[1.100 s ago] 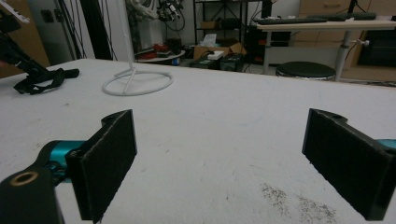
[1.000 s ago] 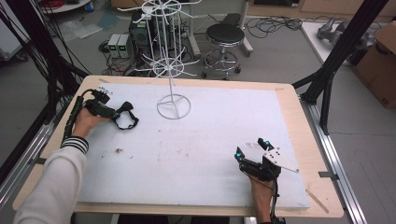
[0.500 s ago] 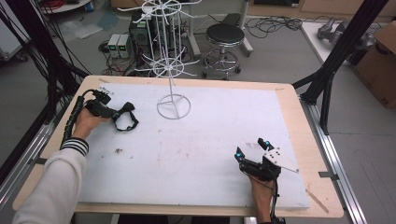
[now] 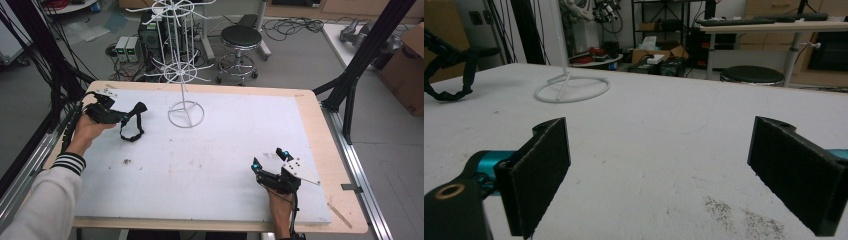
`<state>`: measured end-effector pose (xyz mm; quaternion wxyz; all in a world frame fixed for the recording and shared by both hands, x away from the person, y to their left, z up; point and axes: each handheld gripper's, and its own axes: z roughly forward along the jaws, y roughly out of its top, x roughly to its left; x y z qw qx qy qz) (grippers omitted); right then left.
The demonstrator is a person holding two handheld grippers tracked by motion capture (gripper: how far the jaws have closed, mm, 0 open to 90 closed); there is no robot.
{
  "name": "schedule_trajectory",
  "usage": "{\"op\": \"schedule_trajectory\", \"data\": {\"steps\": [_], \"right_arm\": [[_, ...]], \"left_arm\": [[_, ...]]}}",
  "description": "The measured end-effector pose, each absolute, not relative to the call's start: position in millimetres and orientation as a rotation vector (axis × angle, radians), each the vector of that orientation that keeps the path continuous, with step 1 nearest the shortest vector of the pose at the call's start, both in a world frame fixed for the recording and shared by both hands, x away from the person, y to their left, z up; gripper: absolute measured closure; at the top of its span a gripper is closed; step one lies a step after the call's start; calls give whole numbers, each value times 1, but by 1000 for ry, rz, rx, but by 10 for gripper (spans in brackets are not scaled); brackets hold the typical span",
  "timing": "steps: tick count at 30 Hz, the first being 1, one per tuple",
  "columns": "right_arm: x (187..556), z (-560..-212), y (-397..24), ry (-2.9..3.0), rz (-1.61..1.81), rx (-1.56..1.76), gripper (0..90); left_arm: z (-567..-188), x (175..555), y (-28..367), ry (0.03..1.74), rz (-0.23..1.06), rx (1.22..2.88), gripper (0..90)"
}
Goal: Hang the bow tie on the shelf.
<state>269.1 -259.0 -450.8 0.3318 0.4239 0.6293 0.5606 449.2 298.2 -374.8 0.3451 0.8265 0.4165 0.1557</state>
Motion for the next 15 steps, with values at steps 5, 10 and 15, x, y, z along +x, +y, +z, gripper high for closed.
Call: {"op": "schedule_trajectory", "data": {"steps": [5, 10, 15], "right_arm": [[269, -451, -258, 1648, 1465, 1112, 89], [269, -451, -259, 1646, 1463, 1111, 89], [269, -451, -258, 1646, 1463, 1112, 89]], "left_arm": [[-363, 441, 298, 1045, 410, 2094, 796], [-355, 433, 296, 990, 412, 2066, 796], [-348, 427, 294, 941, 399, 2016, 797]]}}
